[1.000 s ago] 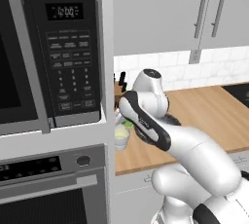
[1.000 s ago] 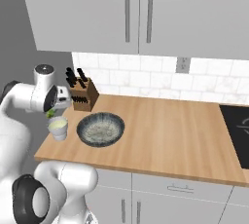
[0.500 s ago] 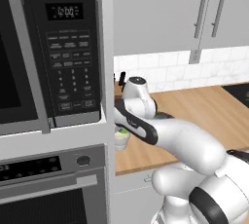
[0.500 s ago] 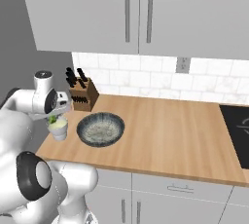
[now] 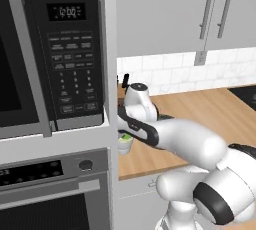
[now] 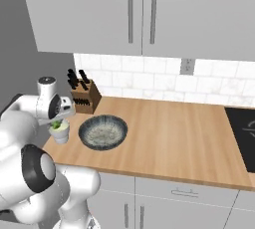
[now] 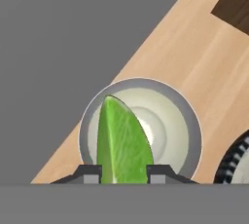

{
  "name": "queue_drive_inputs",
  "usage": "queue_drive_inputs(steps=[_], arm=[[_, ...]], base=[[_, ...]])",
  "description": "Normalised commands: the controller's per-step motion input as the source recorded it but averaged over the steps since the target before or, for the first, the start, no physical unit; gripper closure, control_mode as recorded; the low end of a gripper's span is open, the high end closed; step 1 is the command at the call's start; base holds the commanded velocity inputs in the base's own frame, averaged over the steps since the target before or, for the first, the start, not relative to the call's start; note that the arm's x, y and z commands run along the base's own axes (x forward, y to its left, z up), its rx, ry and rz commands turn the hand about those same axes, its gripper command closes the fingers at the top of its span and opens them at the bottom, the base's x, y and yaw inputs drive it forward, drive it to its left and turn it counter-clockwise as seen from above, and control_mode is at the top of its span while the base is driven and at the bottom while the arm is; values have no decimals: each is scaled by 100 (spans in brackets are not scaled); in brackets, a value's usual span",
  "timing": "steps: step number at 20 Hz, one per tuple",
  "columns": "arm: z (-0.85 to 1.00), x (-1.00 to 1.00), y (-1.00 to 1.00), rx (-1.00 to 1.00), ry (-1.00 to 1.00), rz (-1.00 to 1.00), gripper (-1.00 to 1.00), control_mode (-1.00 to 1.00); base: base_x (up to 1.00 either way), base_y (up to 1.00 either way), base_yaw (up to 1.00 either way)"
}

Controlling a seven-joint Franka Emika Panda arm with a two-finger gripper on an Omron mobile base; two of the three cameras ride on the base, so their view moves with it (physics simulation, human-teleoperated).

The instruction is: Grab a lemon wedge from the fridge and one ice cube from the ice bowl, and put them in the glass of lemonade.

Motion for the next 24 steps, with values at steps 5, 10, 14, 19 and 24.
queue_drive_inputs(steps=[5, 10, 14, 19, 24], arm=[[-20, 22, 0, -2, 0, 1, 100, -100], [-9, 21, 1, -1, 0, 0, 100, -100], [-1, 10, 8, -1, 0, 0, 100, -100], [-12, 7, 9, -2, -1, 0, 100, -100], [-22, 5, 7, -3, -2, 0, 100, -100]], base=[[0, 0, 0], [0, 0, 0], [0, 0, 0], [0, 0, 0], [0, 0, 0]])
